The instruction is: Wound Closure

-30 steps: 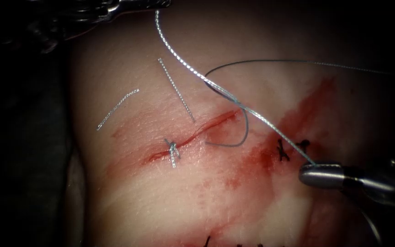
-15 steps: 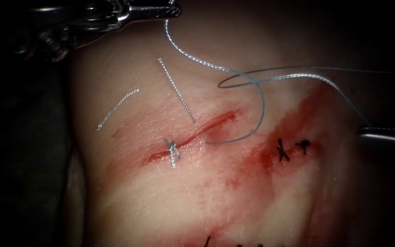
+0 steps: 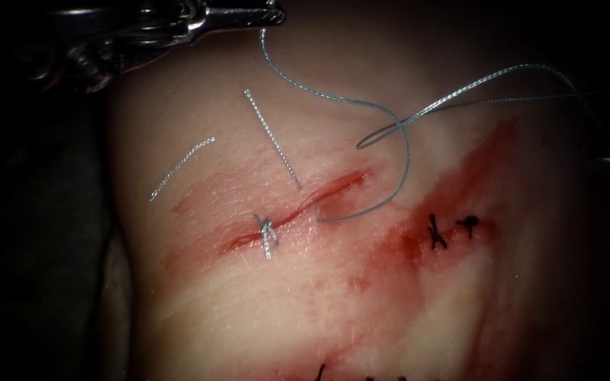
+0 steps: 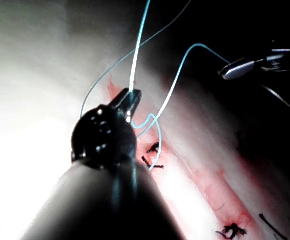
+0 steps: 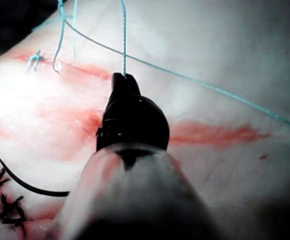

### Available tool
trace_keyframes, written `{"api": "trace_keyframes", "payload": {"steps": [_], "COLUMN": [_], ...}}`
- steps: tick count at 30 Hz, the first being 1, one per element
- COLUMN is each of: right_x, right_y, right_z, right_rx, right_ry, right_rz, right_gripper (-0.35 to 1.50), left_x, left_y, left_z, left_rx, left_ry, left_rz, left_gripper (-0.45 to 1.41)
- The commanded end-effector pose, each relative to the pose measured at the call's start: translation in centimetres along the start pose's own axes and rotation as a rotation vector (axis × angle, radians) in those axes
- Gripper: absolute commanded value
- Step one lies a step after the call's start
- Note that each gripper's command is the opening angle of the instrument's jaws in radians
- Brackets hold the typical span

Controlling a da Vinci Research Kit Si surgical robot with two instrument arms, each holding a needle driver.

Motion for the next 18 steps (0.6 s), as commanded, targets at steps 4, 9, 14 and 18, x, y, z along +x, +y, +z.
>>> {"api": "trace_keyframes", "payload": {"steps": [4,9,14,18], "right_x": [-0.16,-0.24,-0.25,-0.37], "right_y": [-0.44,-1.09,-1.45,-1.59], "right_z": [0.36,0.72,0.88,1.09], "right_rx": [0.121,0.205,0.268,0.295], "right_ry": [-0.043,-0.05,-0.053,-0.064], "right_rz": [-0.017,-0.038,-0.043,-0.057], "right_gripper": [-0.35,-0.35,-0.35,-0.35], "left_x": [0.05,0.08,0.16,0.16], "left_y": [-0.06,-0.09,-0.08,-0.08], "left_z": [0.13,0.33,0.35,0.35], "left_rx": [0.022,0.029,0.026,0.026], "left_ry": [0.008,0.014,0.011,0.011], "left_rz": [-0.006,0.0,0.01,0.01], "left_gripper": [-0.45,-0.45,-0.45,-0.45]}}
